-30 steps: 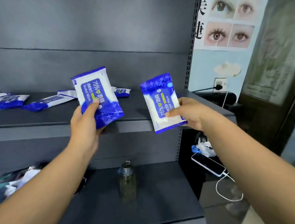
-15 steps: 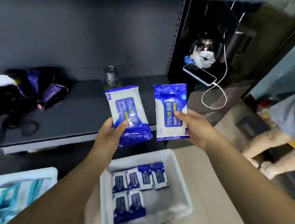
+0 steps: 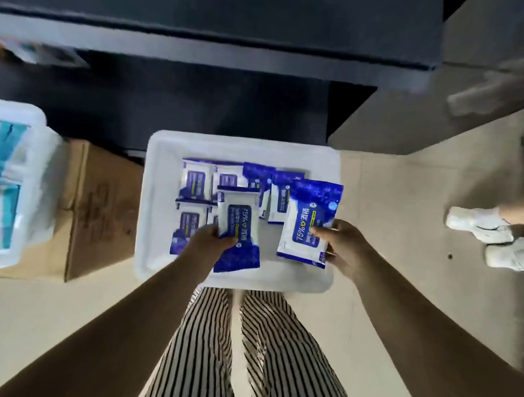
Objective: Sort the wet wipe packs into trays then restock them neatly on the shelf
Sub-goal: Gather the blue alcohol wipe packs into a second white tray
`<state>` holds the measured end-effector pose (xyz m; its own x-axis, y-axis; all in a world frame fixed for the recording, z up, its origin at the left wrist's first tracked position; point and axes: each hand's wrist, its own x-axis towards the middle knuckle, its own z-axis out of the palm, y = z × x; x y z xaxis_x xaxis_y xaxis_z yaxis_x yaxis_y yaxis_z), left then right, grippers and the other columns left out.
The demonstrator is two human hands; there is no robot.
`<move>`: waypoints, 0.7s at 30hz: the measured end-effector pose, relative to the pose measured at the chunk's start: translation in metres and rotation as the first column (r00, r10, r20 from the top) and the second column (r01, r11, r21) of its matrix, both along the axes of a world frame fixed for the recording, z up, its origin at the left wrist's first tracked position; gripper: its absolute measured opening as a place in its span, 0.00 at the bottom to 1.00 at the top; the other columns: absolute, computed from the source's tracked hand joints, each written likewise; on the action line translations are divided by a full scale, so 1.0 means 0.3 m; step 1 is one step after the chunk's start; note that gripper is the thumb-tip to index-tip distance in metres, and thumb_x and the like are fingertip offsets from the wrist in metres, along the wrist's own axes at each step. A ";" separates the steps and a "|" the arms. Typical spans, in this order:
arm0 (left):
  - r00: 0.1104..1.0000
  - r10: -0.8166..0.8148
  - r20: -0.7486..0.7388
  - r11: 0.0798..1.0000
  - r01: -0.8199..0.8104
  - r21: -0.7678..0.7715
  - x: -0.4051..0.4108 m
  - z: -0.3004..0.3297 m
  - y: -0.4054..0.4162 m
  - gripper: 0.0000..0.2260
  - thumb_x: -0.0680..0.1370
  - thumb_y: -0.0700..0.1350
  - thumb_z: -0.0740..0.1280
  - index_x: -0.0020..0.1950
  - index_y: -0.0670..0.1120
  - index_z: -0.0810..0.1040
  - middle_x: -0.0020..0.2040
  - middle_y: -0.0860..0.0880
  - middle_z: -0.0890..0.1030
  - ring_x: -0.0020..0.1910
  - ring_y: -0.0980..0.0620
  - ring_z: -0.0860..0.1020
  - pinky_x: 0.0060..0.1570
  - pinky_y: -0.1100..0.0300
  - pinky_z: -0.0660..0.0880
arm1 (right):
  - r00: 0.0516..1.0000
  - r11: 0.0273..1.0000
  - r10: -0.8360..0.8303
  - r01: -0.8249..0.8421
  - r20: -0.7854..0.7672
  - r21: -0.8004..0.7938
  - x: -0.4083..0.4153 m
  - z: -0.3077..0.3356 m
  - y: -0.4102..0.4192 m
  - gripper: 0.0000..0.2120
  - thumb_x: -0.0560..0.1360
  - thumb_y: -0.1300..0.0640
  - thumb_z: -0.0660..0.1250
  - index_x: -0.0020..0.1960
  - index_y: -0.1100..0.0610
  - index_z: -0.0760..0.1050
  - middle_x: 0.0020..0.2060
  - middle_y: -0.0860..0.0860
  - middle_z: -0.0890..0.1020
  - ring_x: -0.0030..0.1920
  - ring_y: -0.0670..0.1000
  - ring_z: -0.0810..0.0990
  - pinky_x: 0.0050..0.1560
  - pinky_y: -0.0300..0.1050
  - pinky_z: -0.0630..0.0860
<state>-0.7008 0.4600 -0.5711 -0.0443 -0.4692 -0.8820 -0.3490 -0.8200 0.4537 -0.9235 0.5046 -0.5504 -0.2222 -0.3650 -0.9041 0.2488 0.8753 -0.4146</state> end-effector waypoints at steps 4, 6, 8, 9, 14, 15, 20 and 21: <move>0.996 -0.018 0.087 0.999 0.015 0.037 -0.056 -0.236 0.059 0.12 0.72 0.30 0.67 0.38 0.45 0.71 0.40 0.41 0.76 0.36 0.47 0.74 0.35 0.61 0.74 | 1.000 0.994 -0.009 0.011 -0.018 0.109 0.036 -0.269 0.047 0.05 0.73 0.65 0.67 0.48 0.60 0.75 0.44 0.59 0.81 0.41 0.57 0.80 0.50 0.53 0.76; 0.990 0.000 0.141 1.000 -0.003 0.023 -0.067 -0.340 0.073 0.10 0.72 0.30 0.67 0.41 0.43 0.71 0.38 0.44 0.75 0.33 0.50 0.72 0.28 0.66 0.70 | 0.997 0.991 0.018 -0.008 -0.073 0.136 0.059 -0.392 0.065 0.06 0.71 0.62 0.70 0.47 0.58 0.76 0.45 0.59 0.82 0.43 0.57 0.80 0.51 0.54 0.78; 0.989 -0.004 0.146 1.000 0.002 0.011 -0.070 -0.434 0.089 0.09 0.72 0.32 0.68 0.50 0.39 0.75 0.45 0.40 0.79 0.40 0.45 0.77 0.37 0.61 0.72 | 0.996 0.989 0.031 -0.017 -0.087 0.148 0.084 -0.481 0.063 0.05 0.71 0.61 0.71 0.41 0.55 0.75 0.36 0.53 0.78 0.36 0.53 0.76 0.37 0.44 0.74; 0.988 -0.022 0.152 1.000 0.021 0.009 -0.070 -0.467 0.092 0.13 0.72 0.33 0.68 0.56 0.37 0.75 0.49 0.40 0.79 0.45 0.44 0.77 0.41 0.60 0.72 | 0.995 0.989 0.038 -0.023 -0.097 0.148 0.088 -0.509 0.056 0.06 0.71 0.60 0.71 0.40 0.54 0.73 0.33 0.51 0.76 0.34 0.51 0.74 0.34 0.42 0.70; 0.977 -0.102 0.185 0.993 0.110 -0.036 -0.092 -0.600 0.090 0.16 0.74 0.37 0.67 0.62 0.40 0.72 0.52 0.45 0.78 0.47 0.50 0.76 0.38 0.64 0.73 | 0.987 0.983 0.041 -0.013 -0.153 0.180 0.080 -0.621 0.032 0.06 0.72 0.61 0.71 0.48 0.57 0.76 0.47 0.55 0.81 0.48 0.55 0.80 0.49 0.49 0.76; 0.971 -0.121 0.208 0.989 0.135 -0.056 -0.097 -0.613 0.090 0.15 0.75 0.37 0.67 0.61 0.41 0.73 0.52 0.45 0.79 0.47 0.48 0.77 0.41 0.60 0.75 | 0.985 0.979 0.057 -0.024 -0.161 0.200 0.075 -0.641 0.034 0.05 0.72 0.61 0.71 0.47 0.56 0.76 0.49 0.55 0.82 0.50 0.56 0.80 0.50 0.49 0.77; 0.918 -0.246 0.311 0.950 0.292 -0.109 -0.116 -0.634 0.099 0.04 0.77 0.40 0.64 0.51 0.44 0.74 0.42 0.49 0.76 0.39 0.51 0.73 0.26 0.67 0.65 | 0.959 0.966 0.204 -0.164 -0.198 0.198 0.081 -0.663 0.037 0.13 0.74 0.63 0.67 0.58 0.62 0.75 0.51 0.54 0.80 0.50 0.54 0.80 0.53 0.48 0.77; 0.905 -0.275 0.324 0.941 0.323 -0.103 -0.119 -0.634 0.103 0.03 0.77 0.41 0.64 0.51 0.45 0.73 0.41 0.50 0.75 0.38 0.52 0.72 0.23 0.70 0.63 | 0.946 0.962 0.231 -0.188 -0.228 0.196 0.081 -0.668 0.041 0.13 0.75 0.63 0.67 0.59 0.63 0.75 0.52 0.54 0.80 0.49 0.55 0.79 0.52 0.47 0.76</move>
<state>-0.7364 0.4911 -0.7612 0.0521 -0.6040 -0.7953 -0.7061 -0.5854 0.3984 -0.8992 0.5170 -0.7507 -0.3811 -0.2735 -0.8831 -0.0388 0.9591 -0.2803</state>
